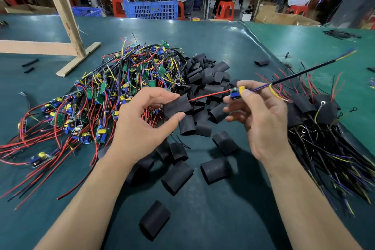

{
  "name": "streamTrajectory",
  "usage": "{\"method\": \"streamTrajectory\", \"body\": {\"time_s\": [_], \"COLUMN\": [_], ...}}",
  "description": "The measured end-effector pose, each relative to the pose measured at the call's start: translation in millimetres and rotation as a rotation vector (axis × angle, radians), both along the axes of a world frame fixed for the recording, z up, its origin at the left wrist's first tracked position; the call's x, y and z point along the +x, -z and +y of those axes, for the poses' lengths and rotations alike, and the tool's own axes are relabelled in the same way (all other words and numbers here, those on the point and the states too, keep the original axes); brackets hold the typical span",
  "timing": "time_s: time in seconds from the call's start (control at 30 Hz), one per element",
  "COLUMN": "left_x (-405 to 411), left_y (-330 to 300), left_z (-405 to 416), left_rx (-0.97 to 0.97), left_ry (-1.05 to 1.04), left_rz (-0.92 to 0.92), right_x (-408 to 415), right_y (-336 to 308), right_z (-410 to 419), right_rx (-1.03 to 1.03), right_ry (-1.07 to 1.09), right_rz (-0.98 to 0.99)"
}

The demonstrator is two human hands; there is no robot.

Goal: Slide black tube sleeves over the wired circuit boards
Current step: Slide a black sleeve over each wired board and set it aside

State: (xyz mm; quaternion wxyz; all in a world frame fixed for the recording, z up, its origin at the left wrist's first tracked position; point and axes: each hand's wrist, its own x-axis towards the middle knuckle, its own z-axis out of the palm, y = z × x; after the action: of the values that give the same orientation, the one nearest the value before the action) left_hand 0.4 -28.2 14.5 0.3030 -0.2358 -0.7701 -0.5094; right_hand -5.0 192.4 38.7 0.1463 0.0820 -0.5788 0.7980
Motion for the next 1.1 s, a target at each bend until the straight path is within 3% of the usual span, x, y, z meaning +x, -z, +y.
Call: {"method": "streamTrajectory", "body": {"time_s": [0.3, 0.63, 1.1], "left_x": [6, 7, 10], "left_y": [-3, -2, -2], "left_z": [7, 8, 17], "left_rx": [-0.149, -0.199, -0.105], "left_ry": [0.001, -0.028, 0.002], "left_rz": [-0.041, -0.068, -0.014], "right_x": [9, 8, 9], "right_y": [9, 7, 10], "right_z": [-14, -13, -17], "right_rx": [0.237, 0.221, 0.183], "right_ry": [-0.160, -0.177, -0.249], "right_rz": [-0.044, -0.077, -0.152]}}
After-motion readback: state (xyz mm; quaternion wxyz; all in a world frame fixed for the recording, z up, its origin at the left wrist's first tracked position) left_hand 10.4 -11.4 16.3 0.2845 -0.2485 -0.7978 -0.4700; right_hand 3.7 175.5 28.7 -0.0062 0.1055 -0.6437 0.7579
